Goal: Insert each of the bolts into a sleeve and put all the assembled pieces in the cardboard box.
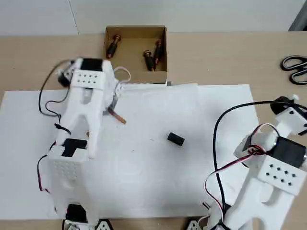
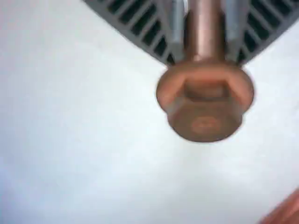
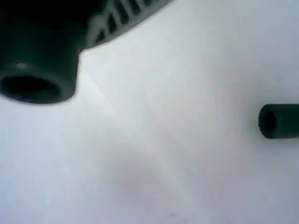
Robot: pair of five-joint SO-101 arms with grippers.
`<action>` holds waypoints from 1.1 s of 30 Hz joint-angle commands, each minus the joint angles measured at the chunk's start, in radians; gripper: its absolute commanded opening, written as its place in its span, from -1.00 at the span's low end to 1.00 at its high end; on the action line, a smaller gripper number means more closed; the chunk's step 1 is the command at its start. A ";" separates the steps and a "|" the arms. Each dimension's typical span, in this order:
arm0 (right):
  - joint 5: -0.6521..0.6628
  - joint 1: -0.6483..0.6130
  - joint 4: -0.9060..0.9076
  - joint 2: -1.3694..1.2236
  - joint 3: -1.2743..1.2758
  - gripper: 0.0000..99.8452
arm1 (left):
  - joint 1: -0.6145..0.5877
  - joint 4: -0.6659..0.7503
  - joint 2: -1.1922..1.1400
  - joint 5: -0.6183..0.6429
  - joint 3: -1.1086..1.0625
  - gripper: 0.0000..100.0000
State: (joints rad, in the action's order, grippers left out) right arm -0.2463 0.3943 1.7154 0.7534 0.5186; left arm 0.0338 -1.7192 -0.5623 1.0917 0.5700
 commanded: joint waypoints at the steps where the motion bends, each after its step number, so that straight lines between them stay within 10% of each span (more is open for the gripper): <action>1: 0.041 -0.016 -0.007 0.025 -0.011 -0.99 | -0.026 -0.032 0.015 -0.114 0.173 -0.99; 14: 0.124 -0.317 -0.094 0.255 -0.098 -0.99 | -0.018 -0.034 0.173 -0.563 0.354 -0.99; 33: 0.397 -0.349 -0.068 0.638 -0.052 -0.99 | 0.097 -0.026 1.028 -0.746 -0.120 -0.99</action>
State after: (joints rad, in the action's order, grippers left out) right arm 0.1051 0.0491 1.6448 1.3456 0.4664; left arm 0.1243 -1.7377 0.3107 0.3767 0.5424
